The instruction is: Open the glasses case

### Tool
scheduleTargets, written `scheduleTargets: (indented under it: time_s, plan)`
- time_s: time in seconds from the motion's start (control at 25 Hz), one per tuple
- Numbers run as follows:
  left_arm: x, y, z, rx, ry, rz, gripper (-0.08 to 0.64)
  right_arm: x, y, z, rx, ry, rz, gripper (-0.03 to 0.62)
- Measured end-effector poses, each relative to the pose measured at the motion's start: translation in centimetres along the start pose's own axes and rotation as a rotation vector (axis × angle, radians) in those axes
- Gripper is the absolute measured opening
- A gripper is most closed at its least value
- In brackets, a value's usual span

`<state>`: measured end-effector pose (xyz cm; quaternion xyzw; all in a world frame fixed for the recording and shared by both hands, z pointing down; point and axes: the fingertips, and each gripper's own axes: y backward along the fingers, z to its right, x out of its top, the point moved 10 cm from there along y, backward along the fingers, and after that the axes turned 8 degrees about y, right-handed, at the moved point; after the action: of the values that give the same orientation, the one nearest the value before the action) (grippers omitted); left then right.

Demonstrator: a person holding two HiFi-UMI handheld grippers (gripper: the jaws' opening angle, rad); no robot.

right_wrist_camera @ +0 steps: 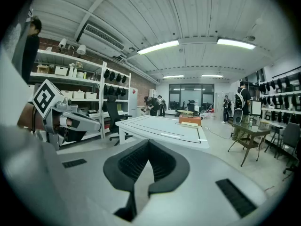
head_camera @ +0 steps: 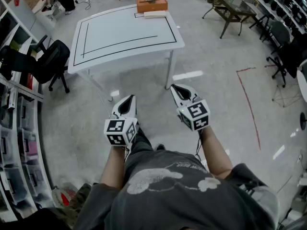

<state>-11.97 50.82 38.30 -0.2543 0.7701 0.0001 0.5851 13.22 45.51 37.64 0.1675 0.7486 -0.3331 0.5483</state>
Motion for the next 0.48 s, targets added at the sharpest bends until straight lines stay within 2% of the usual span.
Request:
scheduleTargets:
  time_s: [0.48]
  plan:
    - [-0.7,-1.5,-1.6,0.01,0.023,-0.03,0.002,-1.2,-2.0,0.8,0.004,-0.038,-0.021,0.0]
